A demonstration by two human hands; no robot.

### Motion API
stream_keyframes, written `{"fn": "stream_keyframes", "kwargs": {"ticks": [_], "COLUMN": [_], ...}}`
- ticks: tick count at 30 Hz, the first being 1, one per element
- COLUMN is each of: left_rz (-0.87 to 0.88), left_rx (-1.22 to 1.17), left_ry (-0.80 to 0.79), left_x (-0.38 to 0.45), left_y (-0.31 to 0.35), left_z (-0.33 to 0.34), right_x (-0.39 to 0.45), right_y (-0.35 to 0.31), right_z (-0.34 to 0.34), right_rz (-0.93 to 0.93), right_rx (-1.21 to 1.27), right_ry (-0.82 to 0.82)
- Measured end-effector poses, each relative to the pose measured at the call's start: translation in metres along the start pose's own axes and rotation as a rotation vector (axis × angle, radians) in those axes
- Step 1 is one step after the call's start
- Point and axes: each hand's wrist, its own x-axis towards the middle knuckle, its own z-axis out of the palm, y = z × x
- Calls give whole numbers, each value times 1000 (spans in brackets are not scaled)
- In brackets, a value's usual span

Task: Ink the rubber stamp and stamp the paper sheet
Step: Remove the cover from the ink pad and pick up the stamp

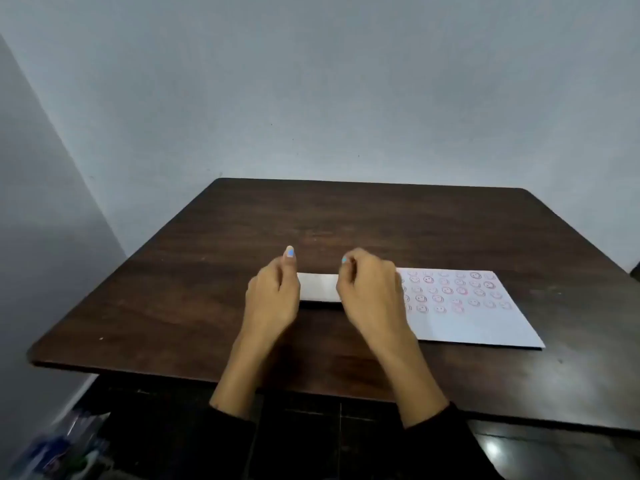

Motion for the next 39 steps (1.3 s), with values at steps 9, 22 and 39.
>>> {"fn": "stream_keyframes", "kwargs": {"ticks": [9, 22, 39], "left_rz": [-84, -110, -312], "left_rx": [-119, -192, 93], "left_ry": [-14, 28, 109], "left_x": [-25, -29, -32], "left_y": [-23, -12, -67], "left_z": [17, 3, -58], "right_x": [-32, -32, -39], "right_y": [6, -9, -64], "right_z": [39, 44, 104], "right_rz": [109, 81, -94], "right_rx": [-139, -96, -96], "right_ry": [-12, 50, -303]}}
